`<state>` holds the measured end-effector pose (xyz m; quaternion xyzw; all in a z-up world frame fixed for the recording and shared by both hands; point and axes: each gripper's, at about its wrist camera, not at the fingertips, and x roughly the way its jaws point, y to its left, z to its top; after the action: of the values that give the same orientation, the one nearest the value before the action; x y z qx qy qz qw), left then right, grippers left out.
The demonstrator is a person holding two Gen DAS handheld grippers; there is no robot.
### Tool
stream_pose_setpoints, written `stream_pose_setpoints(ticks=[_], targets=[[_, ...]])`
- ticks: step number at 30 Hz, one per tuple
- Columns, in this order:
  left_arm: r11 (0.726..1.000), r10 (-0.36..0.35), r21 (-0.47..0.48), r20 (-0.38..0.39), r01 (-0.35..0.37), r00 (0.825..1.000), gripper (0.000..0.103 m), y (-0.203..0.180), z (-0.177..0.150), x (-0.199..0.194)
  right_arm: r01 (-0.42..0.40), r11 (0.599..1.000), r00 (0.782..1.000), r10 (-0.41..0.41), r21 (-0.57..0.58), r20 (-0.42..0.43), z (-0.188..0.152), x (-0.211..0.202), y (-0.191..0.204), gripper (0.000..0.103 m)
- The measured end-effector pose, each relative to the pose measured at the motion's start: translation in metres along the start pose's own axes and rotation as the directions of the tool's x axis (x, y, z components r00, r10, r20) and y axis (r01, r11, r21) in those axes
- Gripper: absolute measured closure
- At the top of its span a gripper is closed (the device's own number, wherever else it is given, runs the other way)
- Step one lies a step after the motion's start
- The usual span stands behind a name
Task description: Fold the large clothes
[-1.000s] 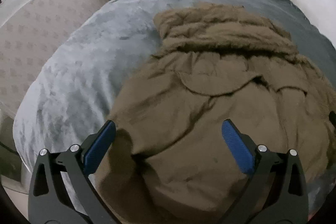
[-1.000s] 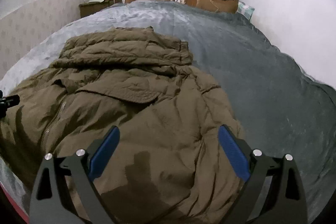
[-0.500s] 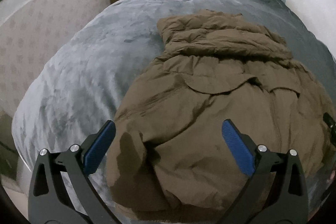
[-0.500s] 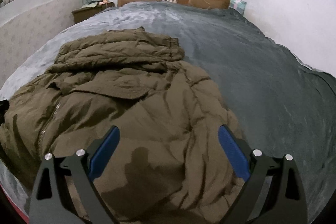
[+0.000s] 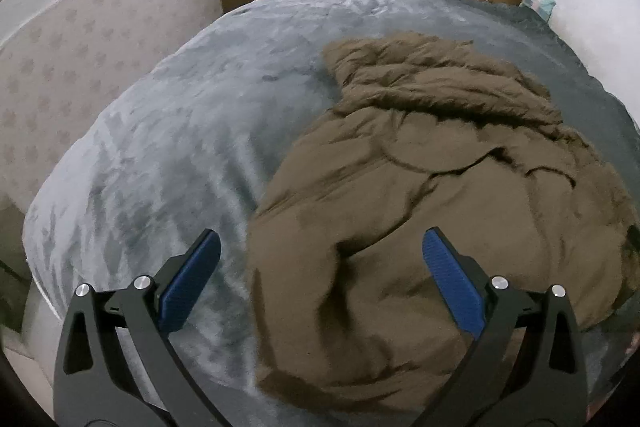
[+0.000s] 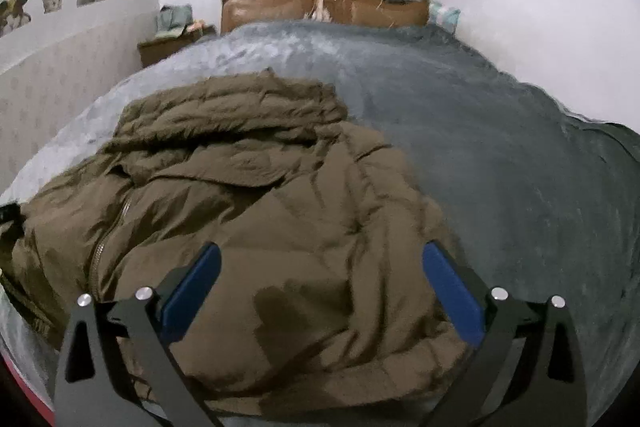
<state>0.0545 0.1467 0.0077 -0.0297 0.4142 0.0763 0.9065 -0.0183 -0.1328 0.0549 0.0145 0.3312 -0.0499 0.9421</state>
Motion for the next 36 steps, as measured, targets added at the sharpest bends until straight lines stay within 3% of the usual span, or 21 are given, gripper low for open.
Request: stream_pose_setpoints(ticks=[6, 14, 24, 26, 28, 29, 31, 33, 36], targets=[[0.999, -0.007, -0.034, -0.045, 0.006, 0.999, 0.003, 0.017, -0.018, 0.009, 0.066, 0.998, 0.998, -0.066, 0.016, -0.004, -0.012, -0.006, -0.022, 0.002], [0.999, -0.038, -0.022, -0.130, 0.035, 0.991, 0.003, 0.008, -0.040, 0.042, 0.133, 0.990, 0.988, -0.128, 0.050, -0.089, -0.036, 0.003, -0.049, 0.002], [0.999, 0.003, 0.041, -0.106, 0.002, 0.994, 0.003, 0.006, -0.039, 0.031, 0.032, 0.995, 0.981, -0.012, 0.099, -0.192, -0.047, 0.022, -0.060, 0.003], [1.000, -0.007, 0.027, -0.113, 0.010, 0.994, 0.003, 0.010, -0.037, 0.032, -0.009, 0.994, 0.976, 0.032, 0.109, -0.214, -0.049, 0.032, -0.056, 0.009], [1.000, 0.004, 0.024, -0.106, -0.002, 0.994, 0.003, 0.012, -0.036, 0.031, -0.019, 0.995, 0.973, 0.042, 0.103, -0.226, -0.051, 0.038, -0.052, 0.024], [1.000, 0.014, 0.027, -0.099, -0.011, 0.995, 0.003, 0.012, -0.036, 0.030, -0.022, 0.995, 0.973, 0.044, 0.097, -0.226, -0.051, 0.039, -0.049, 0.027], [0.999, 0.024, 0.030, -0.085, -0.022, 0.996, 0.003, 0.012, -0.035, 0.028, -0.042, 0.996, 0.972, 0.059, 0.080, -0.226, -0.050, 0.040, -0.047, 0.049], [0.999, 0.028, 0.024, -0.074, -0.026, 0.997, 0.003, 0.014, -0.035, 0.026, -0.070, 0.995, 0.969, 0.084, 0.070, -0.232, -0.049, 0.042, -0.047, 0.063], [1.000, 0.008, -0.004, -0.082, -0.008, 0.997, 0.003, 0.022, -0.037, 0.030, -0.086, 0.995, 0.966, 0.094, 0.044, -0.241, -0.050, 0.044, -0.046, 0.064]])
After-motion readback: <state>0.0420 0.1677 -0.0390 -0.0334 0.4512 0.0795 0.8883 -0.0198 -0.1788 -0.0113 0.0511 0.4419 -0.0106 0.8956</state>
